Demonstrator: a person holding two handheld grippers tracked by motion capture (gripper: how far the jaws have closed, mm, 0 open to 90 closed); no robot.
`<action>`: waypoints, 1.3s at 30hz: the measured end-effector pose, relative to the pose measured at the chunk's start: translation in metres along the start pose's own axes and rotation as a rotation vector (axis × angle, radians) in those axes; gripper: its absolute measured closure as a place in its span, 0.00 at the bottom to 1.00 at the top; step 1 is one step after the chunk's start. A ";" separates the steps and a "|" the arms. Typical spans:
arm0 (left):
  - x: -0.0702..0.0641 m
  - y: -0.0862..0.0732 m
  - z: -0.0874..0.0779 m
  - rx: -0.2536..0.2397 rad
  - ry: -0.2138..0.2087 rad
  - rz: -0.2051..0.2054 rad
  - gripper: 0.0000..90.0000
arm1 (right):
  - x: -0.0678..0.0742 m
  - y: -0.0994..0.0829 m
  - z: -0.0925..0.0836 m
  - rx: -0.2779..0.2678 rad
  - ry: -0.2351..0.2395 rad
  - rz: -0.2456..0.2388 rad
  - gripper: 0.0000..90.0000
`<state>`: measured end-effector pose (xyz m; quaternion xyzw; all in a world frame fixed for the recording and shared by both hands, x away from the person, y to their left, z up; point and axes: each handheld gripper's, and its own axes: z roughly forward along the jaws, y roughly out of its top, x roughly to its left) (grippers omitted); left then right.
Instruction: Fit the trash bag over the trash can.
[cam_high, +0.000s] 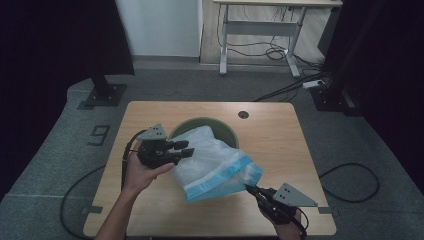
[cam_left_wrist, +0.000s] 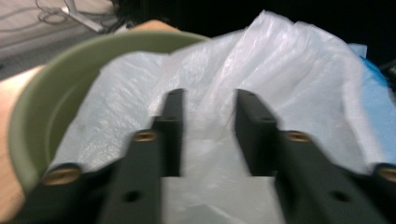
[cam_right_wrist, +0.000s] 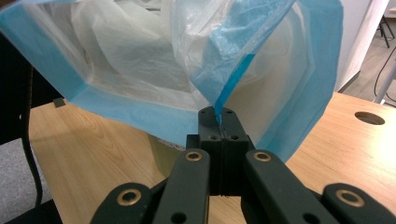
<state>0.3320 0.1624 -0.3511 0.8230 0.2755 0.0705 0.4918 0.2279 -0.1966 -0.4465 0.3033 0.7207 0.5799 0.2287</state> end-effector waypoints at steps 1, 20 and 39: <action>0.000 0.000 0.002 0.009 -0.011 0.003 0.88 | 0.000 0.000 0.000 0.000 0.000 0.000 0.99; 0.018 -0.001 -0.035 -0.220 0.179 -0.037 1.00 | -0.002 -0.011 0.001 0.035 0.008 0.020 0.99; 0.029 -0.031 -0.053 -0.246 0.160 -0.084 1.00 | 0.010 -0.029 -0.004 0.068 0.047 0.033 0.98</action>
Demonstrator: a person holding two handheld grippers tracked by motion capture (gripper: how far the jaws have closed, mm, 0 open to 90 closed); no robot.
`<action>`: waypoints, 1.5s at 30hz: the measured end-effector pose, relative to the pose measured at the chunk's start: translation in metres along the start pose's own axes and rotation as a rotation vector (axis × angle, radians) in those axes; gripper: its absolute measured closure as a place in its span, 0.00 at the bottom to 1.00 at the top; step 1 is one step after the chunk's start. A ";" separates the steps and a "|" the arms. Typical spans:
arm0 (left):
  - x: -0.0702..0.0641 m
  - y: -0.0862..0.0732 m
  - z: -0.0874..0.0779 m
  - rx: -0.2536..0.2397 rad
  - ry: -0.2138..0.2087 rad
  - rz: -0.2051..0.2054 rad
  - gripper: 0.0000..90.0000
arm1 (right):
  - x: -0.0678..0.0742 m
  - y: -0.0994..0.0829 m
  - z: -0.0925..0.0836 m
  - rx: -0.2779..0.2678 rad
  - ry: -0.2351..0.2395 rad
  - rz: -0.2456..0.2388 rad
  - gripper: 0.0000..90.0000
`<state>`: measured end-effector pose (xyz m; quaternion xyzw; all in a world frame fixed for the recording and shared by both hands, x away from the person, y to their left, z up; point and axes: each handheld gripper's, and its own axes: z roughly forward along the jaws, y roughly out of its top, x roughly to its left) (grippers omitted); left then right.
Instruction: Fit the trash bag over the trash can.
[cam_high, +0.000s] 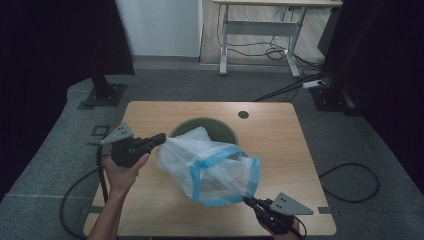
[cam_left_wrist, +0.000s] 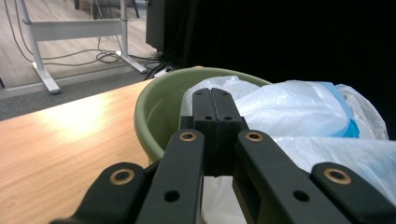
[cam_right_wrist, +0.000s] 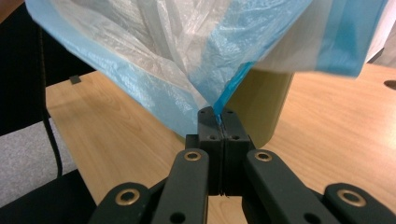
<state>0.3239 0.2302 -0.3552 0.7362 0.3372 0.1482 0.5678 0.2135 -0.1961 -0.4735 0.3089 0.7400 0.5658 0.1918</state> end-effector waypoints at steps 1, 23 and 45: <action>0.000 -0.001 -0.001 0.002 0.001 0.001 1.00 | 0.000 -0.002 0.000 0.004 0.003 0.002 0.98; 0.008 -0.021 -0.007 -0.006 -0.001 -0.032 1.00 | -0.022 -0.002 -0.054 -0.150 -0.120 0.067 0.66; 0.005 -0.016 -0.003 -0.005 -0.018 -0.025 1.00 | -0.078 0.080 0.030 -0.087 -0.034 0.035 0.62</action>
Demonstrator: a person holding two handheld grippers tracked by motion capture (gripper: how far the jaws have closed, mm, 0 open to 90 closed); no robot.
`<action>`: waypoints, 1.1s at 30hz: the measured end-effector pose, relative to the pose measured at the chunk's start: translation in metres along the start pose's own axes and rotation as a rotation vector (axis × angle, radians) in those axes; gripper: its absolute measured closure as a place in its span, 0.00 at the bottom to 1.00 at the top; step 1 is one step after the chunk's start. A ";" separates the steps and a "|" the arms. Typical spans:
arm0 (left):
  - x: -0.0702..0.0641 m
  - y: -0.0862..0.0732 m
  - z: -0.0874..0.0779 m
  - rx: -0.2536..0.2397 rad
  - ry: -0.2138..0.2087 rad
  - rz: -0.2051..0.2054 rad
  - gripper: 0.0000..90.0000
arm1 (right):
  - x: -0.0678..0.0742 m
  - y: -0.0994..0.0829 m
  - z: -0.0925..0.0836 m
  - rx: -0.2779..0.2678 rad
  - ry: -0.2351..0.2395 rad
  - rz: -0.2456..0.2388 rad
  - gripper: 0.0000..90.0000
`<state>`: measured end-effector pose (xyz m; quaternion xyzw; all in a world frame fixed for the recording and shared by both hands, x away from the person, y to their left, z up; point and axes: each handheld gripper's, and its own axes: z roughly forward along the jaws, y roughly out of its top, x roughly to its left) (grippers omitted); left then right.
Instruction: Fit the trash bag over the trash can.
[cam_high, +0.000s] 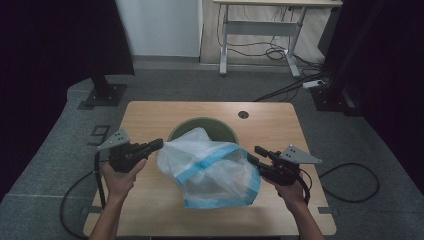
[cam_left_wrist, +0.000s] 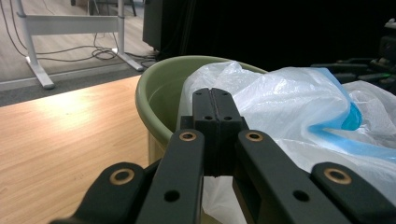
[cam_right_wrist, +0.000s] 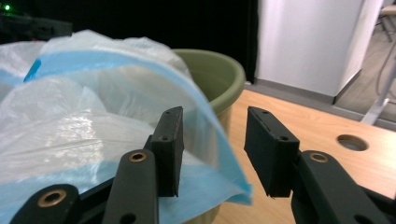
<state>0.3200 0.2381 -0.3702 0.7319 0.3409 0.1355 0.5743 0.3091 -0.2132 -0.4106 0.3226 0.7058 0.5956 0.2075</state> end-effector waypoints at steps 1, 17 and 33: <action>0.000 0.000 0.000 0.001 0.000 0.000 1.00 | 0.001 -0.002 0.003 0.010 0.006 -0.002 0.62; 0.001 0.001 -0.001 -0.011 -0.001 0.003 1.00 | -0.005 -0.006 0.029 0.070 0.012 -0.040 0.99; 0.012 0.017 0.019 0.027 0.042 0.041 1.00 | -0.031 0.038 0.046 0.006 -0.044 -0.043 0.99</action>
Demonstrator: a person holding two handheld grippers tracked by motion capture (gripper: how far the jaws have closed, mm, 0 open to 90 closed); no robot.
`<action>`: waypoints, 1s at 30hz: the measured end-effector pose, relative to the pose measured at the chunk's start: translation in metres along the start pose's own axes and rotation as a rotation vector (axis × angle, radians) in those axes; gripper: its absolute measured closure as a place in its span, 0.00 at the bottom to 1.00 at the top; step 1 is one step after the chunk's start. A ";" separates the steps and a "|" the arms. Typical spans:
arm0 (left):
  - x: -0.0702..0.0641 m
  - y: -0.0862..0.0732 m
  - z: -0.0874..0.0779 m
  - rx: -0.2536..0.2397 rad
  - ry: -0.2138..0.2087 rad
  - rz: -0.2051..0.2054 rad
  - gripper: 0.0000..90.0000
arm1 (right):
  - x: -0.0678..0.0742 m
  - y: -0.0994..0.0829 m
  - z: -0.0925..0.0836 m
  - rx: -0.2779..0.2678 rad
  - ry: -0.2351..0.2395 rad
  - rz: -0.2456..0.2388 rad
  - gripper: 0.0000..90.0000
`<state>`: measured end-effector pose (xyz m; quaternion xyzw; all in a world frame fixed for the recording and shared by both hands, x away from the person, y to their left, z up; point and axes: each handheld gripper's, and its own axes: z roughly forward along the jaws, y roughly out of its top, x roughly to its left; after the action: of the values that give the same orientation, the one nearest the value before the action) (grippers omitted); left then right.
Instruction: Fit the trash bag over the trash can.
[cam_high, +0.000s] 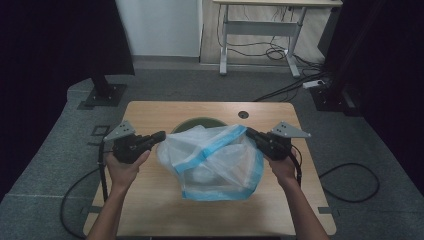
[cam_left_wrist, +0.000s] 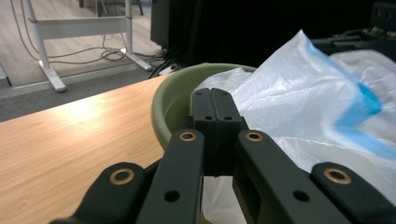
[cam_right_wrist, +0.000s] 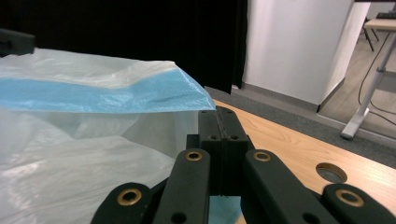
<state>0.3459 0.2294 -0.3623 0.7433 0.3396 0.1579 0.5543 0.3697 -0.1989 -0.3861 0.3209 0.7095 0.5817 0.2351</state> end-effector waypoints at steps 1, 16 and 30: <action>0.002 0.001 0.003 0.006 0.007 0.002 1.00 | -0.002 0.002 0.006 0.010 -0.008 0.001 0.99; 0.032 -0.005 0.031 0.066 0.091 -0.015 1.00 | -0.026 -0.008 0.050 0.087 -0.068 0.016 0.99; 0.062 -0.020 0.048 0.105 0.130 -0.089 1.00 | -0.029 -0.017 0.082 0.153 -0.065 0.048 0.99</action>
<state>0.4135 0.2397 -0.4059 0.7435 0.4154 0.1631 0.4979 0.4445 -0.1668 -0.4212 0.3734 0.7361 0.5204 0.2188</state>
